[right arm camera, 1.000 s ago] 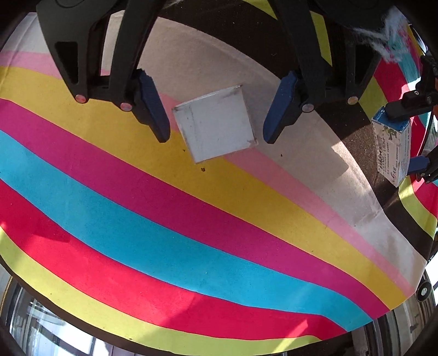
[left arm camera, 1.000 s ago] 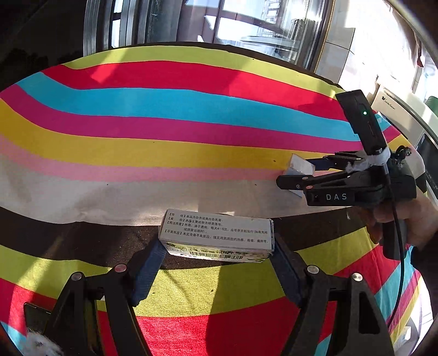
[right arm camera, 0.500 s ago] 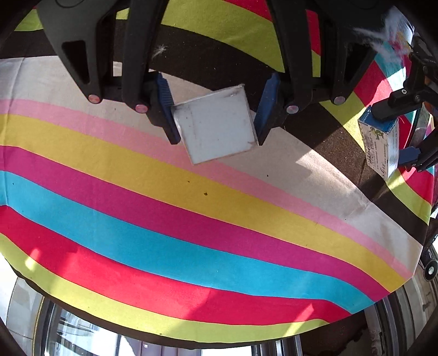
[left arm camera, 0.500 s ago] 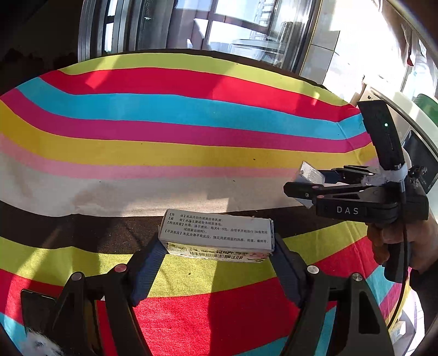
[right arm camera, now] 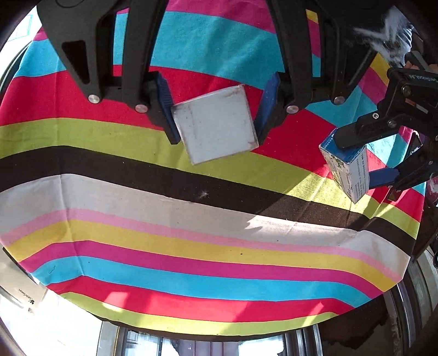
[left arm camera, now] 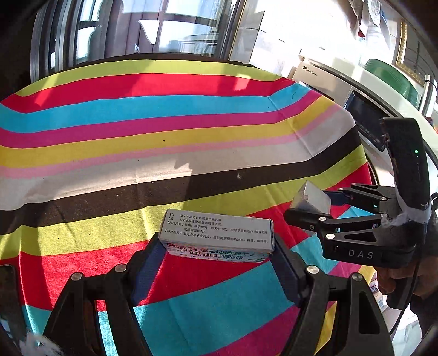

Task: Organize objects
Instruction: 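Lift and carry the barcode box and white cube over the storage box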

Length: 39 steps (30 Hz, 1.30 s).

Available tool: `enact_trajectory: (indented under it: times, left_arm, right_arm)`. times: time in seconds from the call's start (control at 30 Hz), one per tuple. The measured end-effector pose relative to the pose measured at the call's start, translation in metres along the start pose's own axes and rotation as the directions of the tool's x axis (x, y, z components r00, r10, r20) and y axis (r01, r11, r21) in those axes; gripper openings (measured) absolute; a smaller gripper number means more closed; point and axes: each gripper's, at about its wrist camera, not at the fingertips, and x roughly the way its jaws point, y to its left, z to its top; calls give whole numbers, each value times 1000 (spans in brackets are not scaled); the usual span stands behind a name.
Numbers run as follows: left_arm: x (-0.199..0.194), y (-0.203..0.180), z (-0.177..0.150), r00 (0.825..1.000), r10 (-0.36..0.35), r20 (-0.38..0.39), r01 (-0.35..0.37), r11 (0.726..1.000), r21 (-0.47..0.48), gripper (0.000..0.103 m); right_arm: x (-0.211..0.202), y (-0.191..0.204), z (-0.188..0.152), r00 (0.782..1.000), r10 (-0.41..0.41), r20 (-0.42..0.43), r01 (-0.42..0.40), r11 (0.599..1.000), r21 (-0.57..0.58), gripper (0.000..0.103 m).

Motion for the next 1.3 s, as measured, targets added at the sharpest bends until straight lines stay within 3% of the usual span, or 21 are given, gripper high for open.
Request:
enact_trajectory:
  times: [0.27, 0.63, 1.07, 1.3]
  left_arm:
    - [-9, -65, -21, 996, -90, -23, 92, 991, 98, 76]
    - [-26, -151, -54, 982, -179, -58, 188, 947, 262, 76]
    - [-25, -223, -95, 960, -242, -140, 278, 868, 411, 76]
    - [-18, -244, -118, 950, -247, -190, 310, 823, 476, 76]
  right_arm:
    - [-49, -26, -61, 997, -74, -27, 77, 990, 120, 58]
    - [-111, -62, -129, 982, -179, -55, 187, 947, 262, 58]
    - [-148, -88, -209, 961, -245, -130, 277, 881, 384, 58]
    - [-152, -98, -248, 952, -240, -189, 301, 842, 448, 58]
